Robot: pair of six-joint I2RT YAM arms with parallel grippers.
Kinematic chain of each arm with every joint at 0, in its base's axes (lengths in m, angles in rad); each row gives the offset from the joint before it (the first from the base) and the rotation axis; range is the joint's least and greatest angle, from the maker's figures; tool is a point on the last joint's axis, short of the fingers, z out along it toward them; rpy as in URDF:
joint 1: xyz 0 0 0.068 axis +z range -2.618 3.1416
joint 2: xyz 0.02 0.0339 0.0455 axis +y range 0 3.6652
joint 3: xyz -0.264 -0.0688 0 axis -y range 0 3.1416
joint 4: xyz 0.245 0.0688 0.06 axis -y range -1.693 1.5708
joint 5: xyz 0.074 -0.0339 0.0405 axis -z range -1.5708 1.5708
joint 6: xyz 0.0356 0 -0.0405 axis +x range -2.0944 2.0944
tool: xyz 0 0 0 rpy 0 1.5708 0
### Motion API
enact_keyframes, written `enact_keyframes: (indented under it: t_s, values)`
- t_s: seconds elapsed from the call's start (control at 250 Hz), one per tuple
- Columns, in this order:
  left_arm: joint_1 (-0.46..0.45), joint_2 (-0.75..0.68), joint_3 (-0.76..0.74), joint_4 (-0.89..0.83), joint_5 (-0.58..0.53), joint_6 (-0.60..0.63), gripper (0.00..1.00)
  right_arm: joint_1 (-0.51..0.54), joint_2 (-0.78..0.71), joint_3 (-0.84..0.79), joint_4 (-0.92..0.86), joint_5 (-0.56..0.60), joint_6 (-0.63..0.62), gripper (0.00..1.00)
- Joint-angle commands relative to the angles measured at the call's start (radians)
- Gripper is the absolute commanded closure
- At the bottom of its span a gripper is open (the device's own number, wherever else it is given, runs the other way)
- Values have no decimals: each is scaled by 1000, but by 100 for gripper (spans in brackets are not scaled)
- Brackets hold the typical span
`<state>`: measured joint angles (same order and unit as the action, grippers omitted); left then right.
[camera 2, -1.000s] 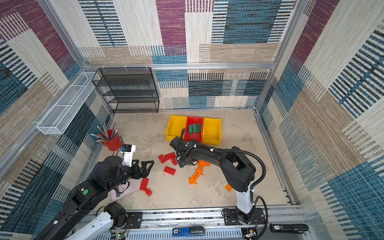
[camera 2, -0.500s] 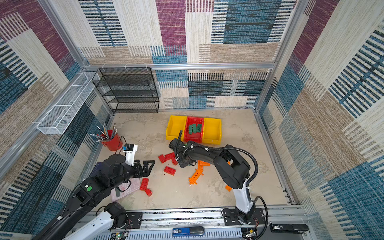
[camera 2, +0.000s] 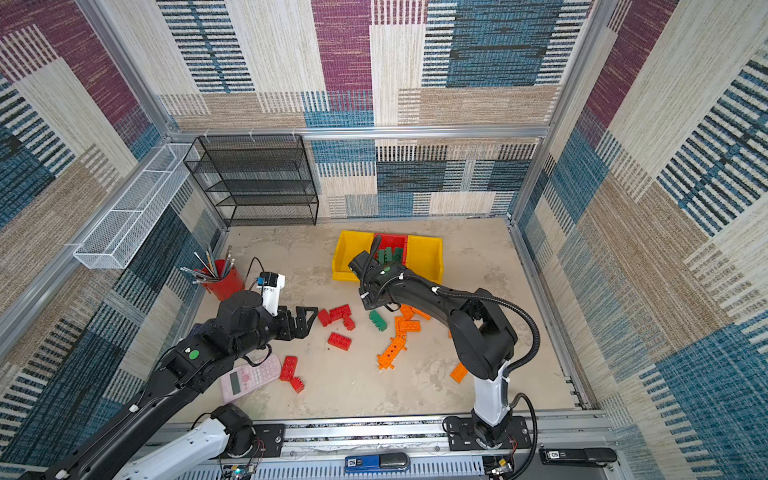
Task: Sort the legos into containers by color
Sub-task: 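Close the right gripper on the green brick and lift it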
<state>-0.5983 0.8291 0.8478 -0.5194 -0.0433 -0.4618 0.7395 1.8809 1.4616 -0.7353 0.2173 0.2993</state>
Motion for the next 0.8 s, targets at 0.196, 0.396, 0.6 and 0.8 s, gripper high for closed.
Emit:
enact_keyframes:
  t_s: [0.196,0.396,0.6,0.8]
  values:
    - [1,9,-1,50,21,24,1,6,-25,-64,14,-182,-85,45]
    - [0,-15,-39,52,8,-13,1,7,-18,-116,35,-205,-107,47]
    - [0,-36,-61,55,-5,-50,1,8,-3,-182,79,-242,-104,50]
    - [0,-40,-69,56,-18,-54,1,6,25,-191,84,-223,-108,71]
